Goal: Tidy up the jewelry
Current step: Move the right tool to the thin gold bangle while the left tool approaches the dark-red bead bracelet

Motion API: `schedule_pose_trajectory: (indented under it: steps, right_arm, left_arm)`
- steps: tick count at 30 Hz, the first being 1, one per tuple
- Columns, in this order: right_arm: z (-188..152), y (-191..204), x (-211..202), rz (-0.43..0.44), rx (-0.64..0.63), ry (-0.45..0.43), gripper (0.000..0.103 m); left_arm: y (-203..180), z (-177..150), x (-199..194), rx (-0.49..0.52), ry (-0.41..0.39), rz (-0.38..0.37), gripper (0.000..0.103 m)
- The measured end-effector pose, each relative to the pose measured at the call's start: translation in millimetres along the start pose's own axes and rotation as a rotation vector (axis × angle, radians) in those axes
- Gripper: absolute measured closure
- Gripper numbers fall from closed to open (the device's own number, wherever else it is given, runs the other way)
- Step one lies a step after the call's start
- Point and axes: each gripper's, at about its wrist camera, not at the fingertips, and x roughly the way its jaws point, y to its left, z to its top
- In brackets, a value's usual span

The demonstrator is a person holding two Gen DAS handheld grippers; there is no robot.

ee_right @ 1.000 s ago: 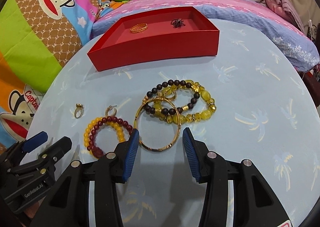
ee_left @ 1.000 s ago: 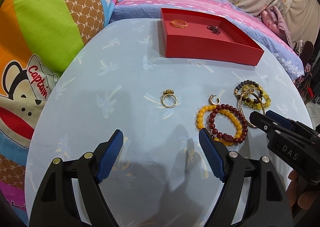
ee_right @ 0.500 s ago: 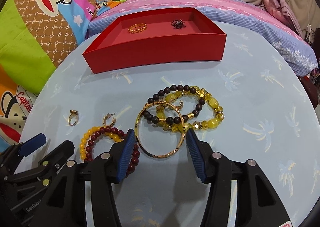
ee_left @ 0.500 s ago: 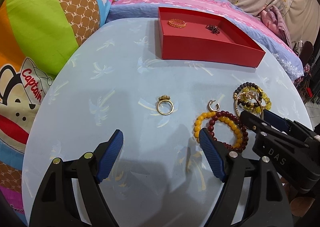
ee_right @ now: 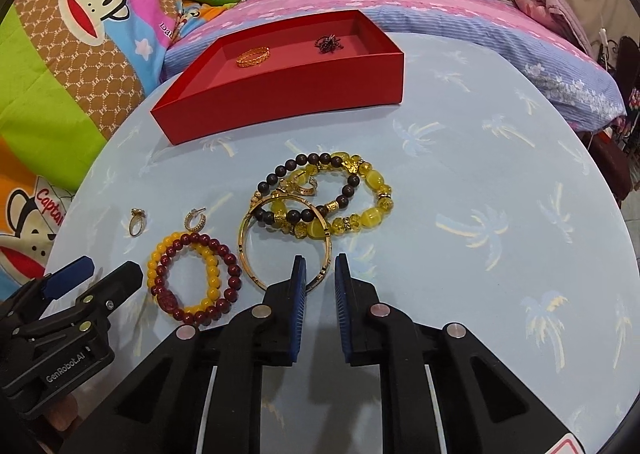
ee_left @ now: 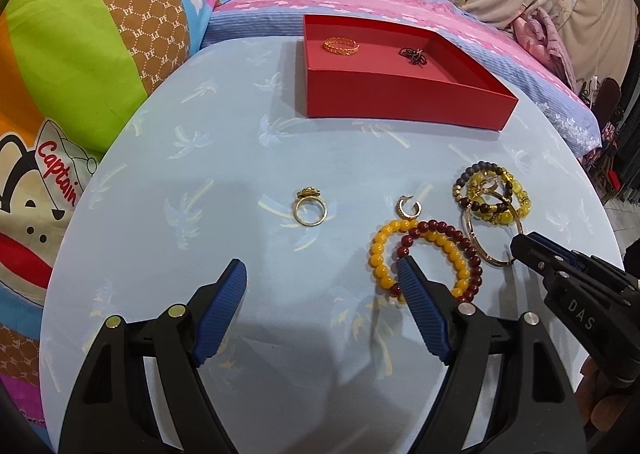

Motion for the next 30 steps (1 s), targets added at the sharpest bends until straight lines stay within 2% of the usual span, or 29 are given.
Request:
schedule_pose_trajectory:
  steps: [3,8,14,22,25,30]
  right_arm:
    - [0,-2,-1,0.006,0.02,0.001,0.086]
    - [4,2,-8,0.026,0.035,-0.024,0.051]
    - [9,17,3,0.003,0.023,-0.032,0.038]
    - [12,24,18,-0.034,0.002,-0.015,0.037]
    - [11,23,18,-0.057,-0.016,-0.023,0.049]
    - [8,12,10,-0.038,0.013,-0.024,0.049]
  left_arm:
    - [-2,-1,-2,0.006,-0.002,-0.001,0.029]
    - [-2,-1,-2,0.005,-0.001,-0.005,0.029]
    - [-2,-2,-4,0.003,-0.005,-0.001,0.029]
    - [3,1,-1,-0.013,0.002,0.004,0.029]
    - [3,2,0,-0.01,0.005,0.003,0.029]
    - [-1,1,1,-0.002,0.009,-0.006,0.029]
